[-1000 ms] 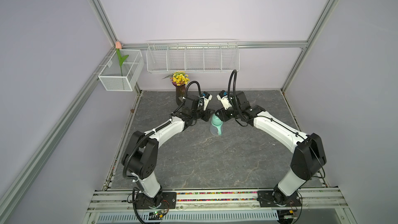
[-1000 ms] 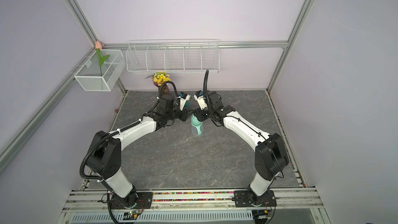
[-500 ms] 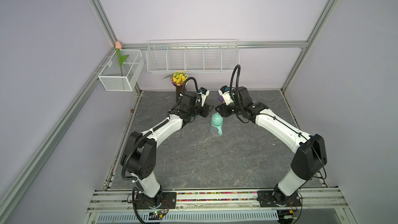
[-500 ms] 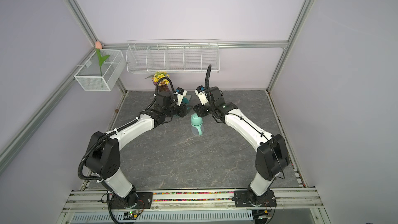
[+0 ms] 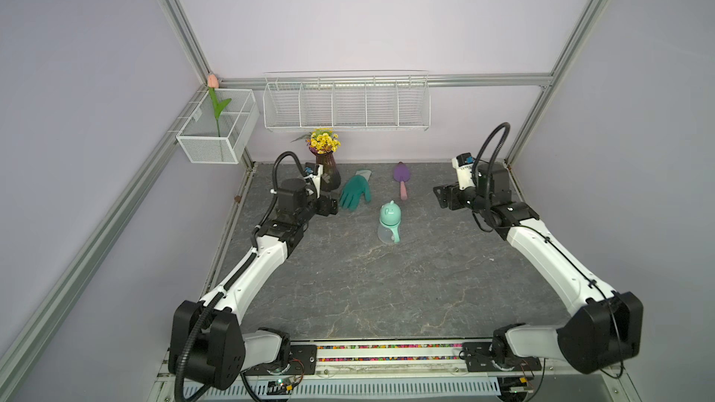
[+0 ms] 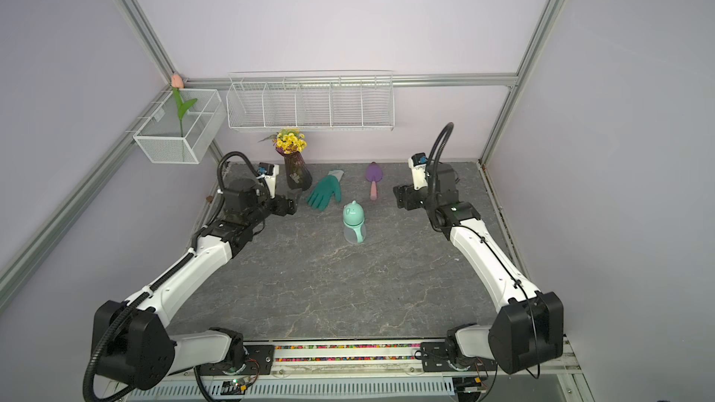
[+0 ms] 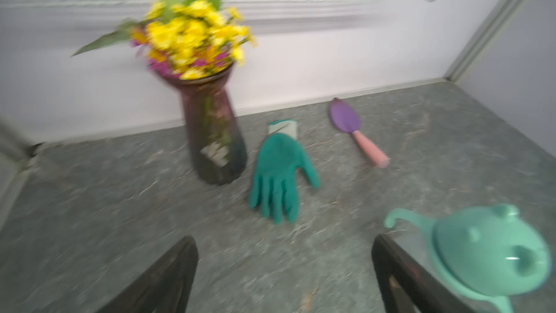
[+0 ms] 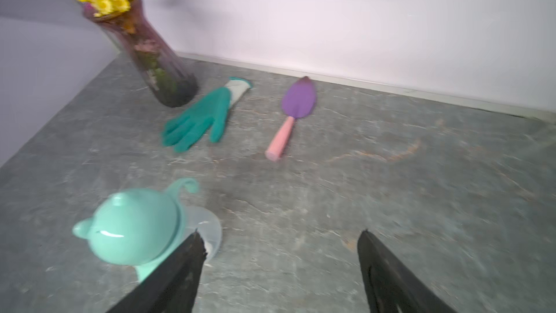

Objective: Assemble the baby bottles
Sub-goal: Reset both arms

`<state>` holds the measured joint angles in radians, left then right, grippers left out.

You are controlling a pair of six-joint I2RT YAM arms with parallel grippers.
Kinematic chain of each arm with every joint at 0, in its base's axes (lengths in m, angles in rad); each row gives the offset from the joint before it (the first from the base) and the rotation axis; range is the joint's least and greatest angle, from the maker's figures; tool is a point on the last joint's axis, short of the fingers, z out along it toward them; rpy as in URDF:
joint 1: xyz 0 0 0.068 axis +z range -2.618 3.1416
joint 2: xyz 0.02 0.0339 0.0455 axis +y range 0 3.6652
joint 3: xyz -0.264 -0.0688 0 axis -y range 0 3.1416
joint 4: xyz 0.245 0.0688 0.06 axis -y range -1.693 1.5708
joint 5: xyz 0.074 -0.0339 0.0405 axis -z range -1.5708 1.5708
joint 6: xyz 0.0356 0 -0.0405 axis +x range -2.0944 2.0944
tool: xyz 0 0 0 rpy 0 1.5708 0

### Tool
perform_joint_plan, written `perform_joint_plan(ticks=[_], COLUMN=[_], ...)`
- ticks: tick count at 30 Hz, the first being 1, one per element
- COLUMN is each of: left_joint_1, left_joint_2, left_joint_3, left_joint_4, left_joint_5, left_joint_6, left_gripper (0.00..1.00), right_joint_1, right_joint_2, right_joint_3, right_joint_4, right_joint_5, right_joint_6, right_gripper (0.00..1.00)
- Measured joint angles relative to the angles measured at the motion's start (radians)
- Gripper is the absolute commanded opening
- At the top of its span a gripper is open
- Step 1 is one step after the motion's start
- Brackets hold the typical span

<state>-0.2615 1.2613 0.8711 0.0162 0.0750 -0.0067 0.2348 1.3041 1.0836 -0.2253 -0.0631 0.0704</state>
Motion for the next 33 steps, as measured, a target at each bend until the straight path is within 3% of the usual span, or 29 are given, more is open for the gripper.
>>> perform_joint_plan(ticks=[1,7,15,20,25,33], left_joint_1=[0.028,0.150,0.167,0.190,0.193,0.201], left_joint_2=[-0.010,0.043,0.119,0.229,0.268,0.262], left_joint_3=[-0.038,-0.288,-0.407,-0.487,-0.480,-0.451], left_joint_4=[0.015,0.154,0.432,0.726,0.733,0.734], left_joint_5=[-0.017,-0.133,-0.238,-0.262,-0.270,-0.270], left_joint_6=[0.002,0.018,0.011,0.011,0.006,-0.002], left_gripper=[0.96,0.98,1.00,0.99,0.99,0.99], right_joint_1=[-0.023,-0.138,-0.221,-0.241,-0.242,-0.245], right_joint_2=[-0.016,-0.029,0.056,0.130,0.208,0.228], right_joint_3=[-0.037,-0.305,-0.618,-0.658,-0.689,-0.701], right_joint_4=[0.023,0.206,0.587,0.799,0.987,1.073], right_joint_5=[0.011,0.125,0.237,0.256,0.225,0.197], right_joint_6=[0.001,-0.006,-0.019,-0.021,-0.039,-0.053], right_gripper=[0.93,0.98,1.00,0.99,0.96,0.89])
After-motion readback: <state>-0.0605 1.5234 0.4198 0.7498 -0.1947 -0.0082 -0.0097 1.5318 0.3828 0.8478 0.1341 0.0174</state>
